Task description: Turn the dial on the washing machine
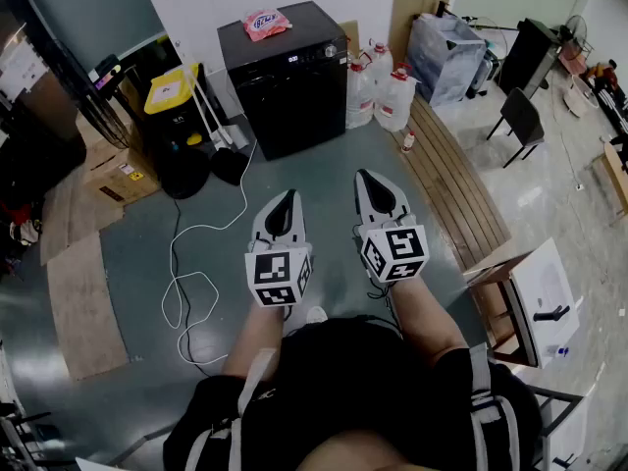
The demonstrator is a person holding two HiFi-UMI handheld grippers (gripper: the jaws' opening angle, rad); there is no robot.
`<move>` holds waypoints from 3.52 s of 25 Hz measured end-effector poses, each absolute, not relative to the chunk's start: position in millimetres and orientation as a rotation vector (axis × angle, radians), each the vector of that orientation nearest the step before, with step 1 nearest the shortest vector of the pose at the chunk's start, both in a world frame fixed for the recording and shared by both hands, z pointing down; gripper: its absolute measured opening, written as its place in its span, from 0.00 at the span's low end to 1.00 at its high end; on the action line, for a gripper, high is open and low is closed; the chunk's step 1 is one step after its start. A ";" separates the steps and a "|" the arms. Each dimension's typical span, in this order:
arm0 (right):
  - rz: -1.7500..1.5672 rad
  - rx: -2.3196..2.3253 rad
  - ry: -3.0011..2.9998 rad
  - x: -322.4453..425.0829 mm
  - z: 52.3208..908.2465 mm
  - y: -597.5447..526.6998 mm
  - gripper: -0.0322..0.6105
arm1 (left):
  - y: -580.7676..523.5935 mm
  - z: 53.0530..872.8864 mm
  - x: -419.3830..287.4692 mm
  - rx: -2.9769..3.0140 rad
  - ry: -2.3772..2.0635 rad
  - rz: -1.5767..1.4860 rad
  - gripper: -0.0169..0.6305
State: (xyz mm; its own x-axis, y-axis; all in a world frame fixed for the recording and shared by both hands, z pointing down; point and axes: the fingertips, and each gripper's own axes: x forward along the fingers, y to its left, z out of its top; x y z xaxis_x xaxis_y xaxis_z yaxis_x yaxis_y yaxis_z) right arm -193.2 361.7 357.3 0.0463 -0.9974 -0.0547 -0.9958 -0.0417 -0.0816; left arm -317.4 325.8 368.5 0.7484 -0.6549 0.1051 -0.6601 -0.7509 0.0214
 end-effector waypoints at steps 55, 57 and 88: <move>-0.052 -2.245 2.028 -32.3 369.3 133.8 0.06 | 93.0 383.9 -148.1 2.936 -1.003 0.202 0.02; -0.060 -2.236 2.036 -11.3 370.0 116.4 0.06 | 79.4 385.4 -124.1 2.935 -1.003 0.216 0.02; -0.149 -2.184 2.176 147.8 414.1 -111.3 0.06 | -138.9 419.8 36.4 2.858 -1.085 0.230 0.02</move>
State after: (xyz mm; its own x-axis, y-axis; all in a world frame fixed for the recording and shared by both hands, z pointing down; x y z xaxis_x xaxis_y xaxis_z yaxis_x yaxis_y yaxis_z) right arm 147.8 -111.3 414.1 0.0020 -0.9996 0.0294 -0.9943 -0.0051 -0.1067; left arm 36.4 -138.9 419.8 0.7388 -0.6530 0.1665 -0.6643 -0.7472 0.0175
